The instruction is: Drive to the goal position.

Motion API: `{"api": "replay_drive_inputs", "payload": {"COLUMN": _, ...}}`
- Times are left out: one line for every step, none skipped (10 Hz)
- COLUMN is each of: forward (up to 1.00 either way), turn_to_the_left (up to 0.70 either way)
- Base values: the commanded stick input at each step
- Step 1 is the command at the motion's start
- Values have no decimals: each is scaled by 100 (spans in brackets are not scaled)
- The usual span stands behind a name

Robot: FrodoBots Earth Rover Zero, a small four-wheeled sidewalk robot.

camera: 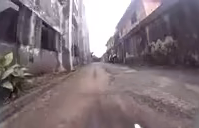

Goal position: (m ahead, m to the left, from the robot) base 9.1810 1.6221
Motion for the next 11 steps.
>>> {"api": "replay_drive_inputs", "payload": {"forward": 100, "turn_to_the_left": 0}}
{"api": "replay_drive_inputs", "payload": {"forward": 100, "turn_to_the_left": 0}}
{"api": "replay_drive_inputs", "payload": {"forward": 100, "turn_to_the_left": 0}}
{"api": "replay_drive_inputs", "payload": {"forward": 100, "turn_to_the_left": 0}}
{"api": "replay_drive_inputs", "payload": {"forward": 100, "turn_to_the_left": 0}}
{"api": "replay_drive_inputs", "payload": {"forward": 100, "turn_to_the_left": 0}}
{"api": "replay_drive_inputs", "payload": {"forward": 100, "turn_to_the_left": 0}}
{"api": "replay_drive_inputs", "payload": {"forward": 100, "turn_to_the_left": 0}}
{"api": "replay_drive_inputs", "payload": {"forward": 100, "turn_to_the_left": 0}}
{"api": "replay_drive_inputs", "payload": {"forward": 100, "turn_to_the_left": 0}}
{"api": "replay_drive_inputs", "payload": {"forward": 100, "turn_to_the_left": 0}}
